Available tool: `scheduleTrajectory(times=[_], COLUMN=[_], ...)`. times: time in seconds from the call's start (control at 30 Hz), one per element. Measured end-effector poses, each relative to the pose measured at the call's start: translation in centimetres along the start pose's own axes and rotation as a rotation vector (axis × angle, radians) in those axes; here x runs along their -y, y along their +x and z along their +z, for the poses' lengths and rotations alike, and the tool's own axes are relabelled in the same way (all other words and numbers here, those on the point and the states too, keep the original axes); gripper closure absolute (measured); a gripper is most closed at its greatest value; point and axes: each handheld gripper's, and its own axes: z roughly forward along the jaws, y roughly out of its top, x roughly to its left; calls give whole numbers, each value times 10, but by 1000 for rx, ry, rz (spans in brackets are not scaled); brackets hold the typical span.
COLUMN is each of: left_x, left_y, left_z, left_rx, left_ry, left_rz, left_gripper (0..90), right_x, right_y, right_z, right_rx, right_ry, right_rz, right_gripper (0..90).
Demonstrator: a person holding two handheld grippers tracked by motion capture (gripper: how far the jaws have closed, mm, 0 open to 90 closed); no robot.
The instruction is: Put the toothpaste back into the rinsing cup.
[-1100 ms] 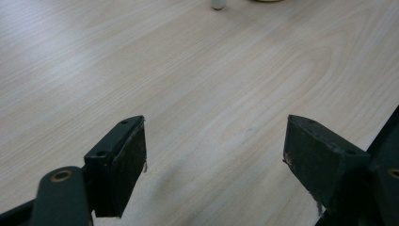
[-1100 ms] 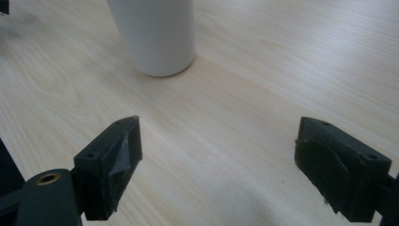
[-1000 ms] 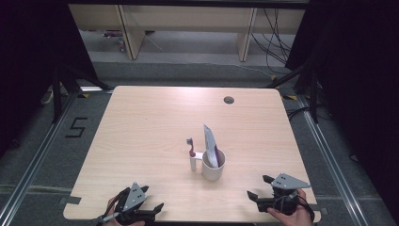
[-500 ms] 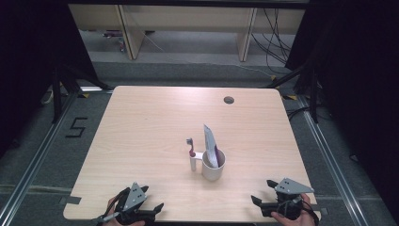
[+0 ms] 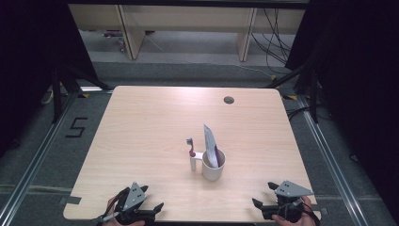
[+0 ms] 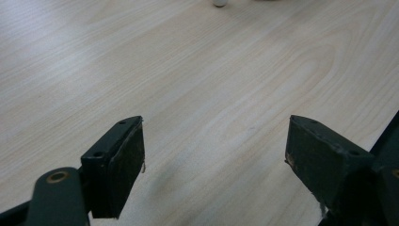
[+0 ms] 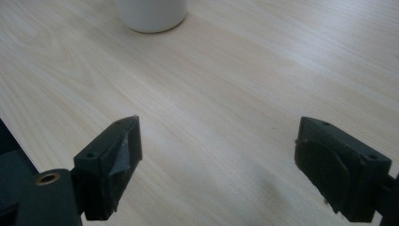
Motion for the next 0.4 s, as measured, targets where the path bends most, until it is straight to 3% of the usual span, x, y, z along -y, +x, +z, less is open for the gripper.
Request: scheduleTrajectory(times=[0.03,0.07,0.17,0.2,0.33,0.37,0.4], left_x=[0,0,0,0,0,0,0], left_y=[0,0,2,2,2,4,3], left_z=[0,0,0,0,0,-1,-1], left_rx=[0,2,-2,-6,-17,-29,-26], left_ry=[0,1,3,2,6,12,5], left_rz=[0,0,4,-1,-14,2,-15], left_gripper=[199,199,181,176,162,160,156], right_x=[0,0,0,0,0,0,0], right_y=[0,-2,-2,1,0,0,0], right_z=[0,1,1,0,1,1,1], right_rx=[0,5,1,-2,-2,-1,-1], right_ry=[0,-16,-11,-2,-7,-6,-6], right_rz=[0,-31,-28,5,-9,-9,-9], right_gripper=[165,165,165,165,165,165,165])
